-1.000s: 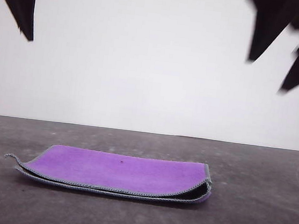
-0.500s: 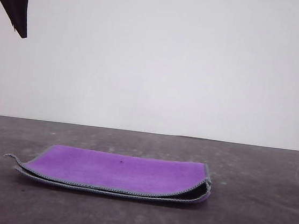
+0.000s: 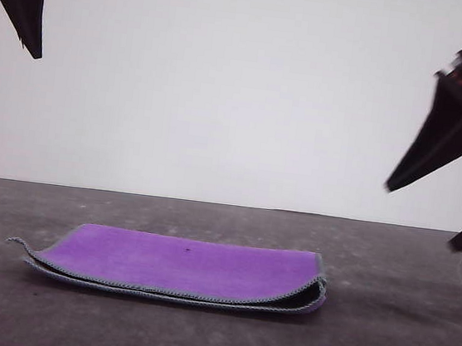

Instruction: Fold clothes

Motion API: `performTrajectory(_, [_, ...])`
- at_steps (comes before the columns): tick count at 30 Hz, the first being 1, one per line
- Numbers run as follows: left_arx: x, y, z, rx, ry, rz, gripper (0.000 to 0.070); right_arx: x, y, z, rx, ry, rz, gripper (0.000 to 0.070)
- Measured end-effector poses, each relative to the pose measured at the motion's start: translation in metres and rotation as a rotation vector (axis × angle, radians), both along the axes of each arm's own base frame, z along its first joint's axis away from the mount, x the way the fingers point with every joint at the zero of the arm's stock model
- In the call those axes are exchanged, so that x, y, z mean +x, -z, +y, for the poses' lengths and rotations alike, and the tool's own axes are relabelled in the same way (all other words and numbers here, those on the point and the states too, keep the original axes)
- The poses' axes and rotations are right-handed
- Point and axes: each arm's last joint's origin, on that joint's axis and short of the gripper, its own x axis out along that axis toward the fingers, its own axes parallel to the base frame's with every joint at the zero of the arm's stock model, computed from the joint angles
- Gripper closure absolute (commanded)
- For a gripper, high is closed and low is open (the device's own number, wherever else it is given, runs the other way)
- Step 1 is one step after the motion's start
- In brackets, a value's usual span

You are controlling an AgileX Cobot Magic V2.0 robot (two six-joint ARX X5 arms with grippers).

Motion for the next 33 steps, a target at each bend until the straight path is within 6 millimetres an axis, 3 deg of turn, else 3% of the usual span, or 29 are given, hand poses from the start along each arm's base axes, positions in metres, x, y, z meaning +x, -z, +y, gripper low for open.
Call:
performTrajectory(8, [0.0, 0.0, 0.0, 0.0, 0.0, 0.0, 0.0182, 0.025, 0.039, 0.023, 0.1, -0.108, 0.147, 0.0144])
performTrajectory(15, [0.0, 0.0, 0.0, 0.0, 0.0, 0.001, 0.0182, 0.039, 0.055, 0.042, 0.206, -0.154, 0.167, 0.0176])
performTrajectory(16, [0.0, 0.0, 0.0, 0.0, 0.0, 0.001, 0.0182, 0.04, 0.057, 0.045, 0.212, -0.158, 0.166, 0.0195])
performTrajectory(17, [0.0, 0.0, 0.0, 0.0, 0.0, 0.001, 0.0182, 0.041, 0.058, 0.047, 0.218, -0.16, 0.163, 0.026])
performTrajectory(22, [0.0, 0.0, 0.0, 0.0, 0.0, 0.003, 0.0182, 0.043, 0.065, 0.052, 0.221, -0.151, 0.192, 0.0666])
performTrajectory(24, [0.0, 0.0, 0.0, 0.0, 0.0, 0.005, 0.0182, 0.043, 0.066, 0.052, 0.221, -0.149, 0.196, 0.07])
performTrajectory(33, [-0.001, 0.0, 0.0, 0.0, -0.001, 0.008, 0.0183, 0.047, 0.053, 0.065, 0.318, -0.198, 0.1, 0.07])
